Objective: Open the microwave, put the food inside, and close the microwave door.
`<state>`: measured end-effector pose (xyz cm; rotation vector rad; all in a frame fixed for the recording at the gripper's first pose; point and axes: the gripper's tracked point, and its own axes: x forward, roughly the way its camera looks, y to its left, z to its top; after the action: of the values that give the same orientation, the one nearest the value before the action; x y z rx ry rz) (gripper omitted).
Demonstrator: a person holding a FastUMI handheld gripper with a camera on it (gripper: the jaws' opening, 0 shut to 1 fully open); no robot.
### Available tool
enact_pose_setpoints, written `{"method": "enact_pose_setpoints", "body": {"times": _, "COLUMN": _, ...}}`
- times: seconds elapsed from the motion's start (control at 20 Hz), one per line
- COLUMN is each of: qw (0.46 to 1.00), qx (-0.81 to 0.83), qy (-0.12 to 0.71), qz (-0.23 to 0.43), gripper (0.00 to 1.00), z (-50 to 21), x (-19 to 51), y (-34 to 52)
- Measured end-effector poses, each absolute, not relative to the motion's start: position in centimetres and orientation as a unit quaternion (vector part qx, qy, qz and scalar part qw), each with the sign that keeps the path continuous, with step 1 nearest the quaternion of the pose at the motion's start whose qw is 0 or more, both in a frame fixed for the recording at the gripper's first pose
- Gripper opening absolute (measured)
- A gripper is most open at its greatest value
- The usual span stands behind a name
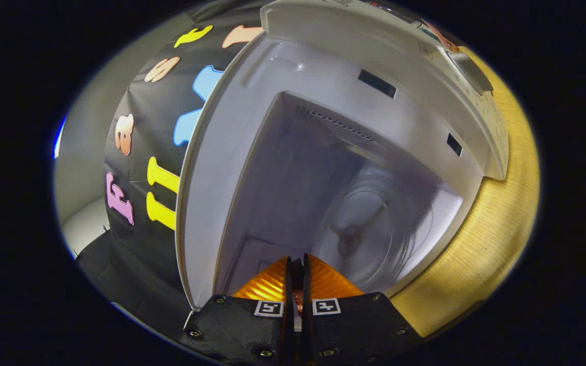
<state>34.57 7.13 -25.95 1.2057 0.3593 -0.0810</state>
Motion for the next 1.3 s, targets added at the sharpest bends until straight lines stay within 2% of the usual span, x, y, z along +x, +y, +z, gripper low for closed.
{"method": "enact_pose_setpoints", "body": {"times": 0.3, "qw": 0.805, "qx": 0.568, "qy": 0.162, "qz": -0.054, "gripper": 0.06, "z": -27.1, "x": 37.2, "y": 7.6}}
{"method": "enact_pose_setpoints", "body": {"times": 0.5, "qw": 0.84, "qx": 0.518, "qy": 0.145, "qz": -0.075, "gripper": 0.06, "z": -27.6, "x": 38.5, "y": 6.6}}
{"method": "enact_pose_setpoints", "body": {"times": 0.85, "qw": 0.86, "qx": 0.475, "qy": 0.155, "qz": -0.103, "gripper": 0.06, "z": -29.3, "x": 38.9, "y": 6.0}}
{"method": "enact_pose_setpoints", "body": {"times": 0.95, "qw": 0.866, "qx": 0.466, "qy": 0.15, "qz": -0.102, "gripper": 0.11, "z": -29.7, "x": 38.7, "y": 5.8}}
{"method": "enact_pose_setpoints", "body": {"times": 1.05, "qw": 0.864, "qx": 0.467, "qy": 0.156, "qz": -0.107, "gripper": 0.24, "z": -30.4, "x": 38.5, "y": 5.9}}
{"method": "enact_pose_setpoints", "body": {"times": 1.2, "qw": 0.869, "qx": 0.457, "qy": 0.15, "qz": -0.111, "gripper": 0.33, "z": -30.2, "x": 38.6, "y": 5.8}}
{"method": "enact_pose_setpoints", "body": {"times": 1.3, "qw": 0.878, "qx": 0.445, "qy": 0.136, "qz": -0.111, "gripper": 0.58, "z": -30.0, "x": 38.8, "y": 6.0}}
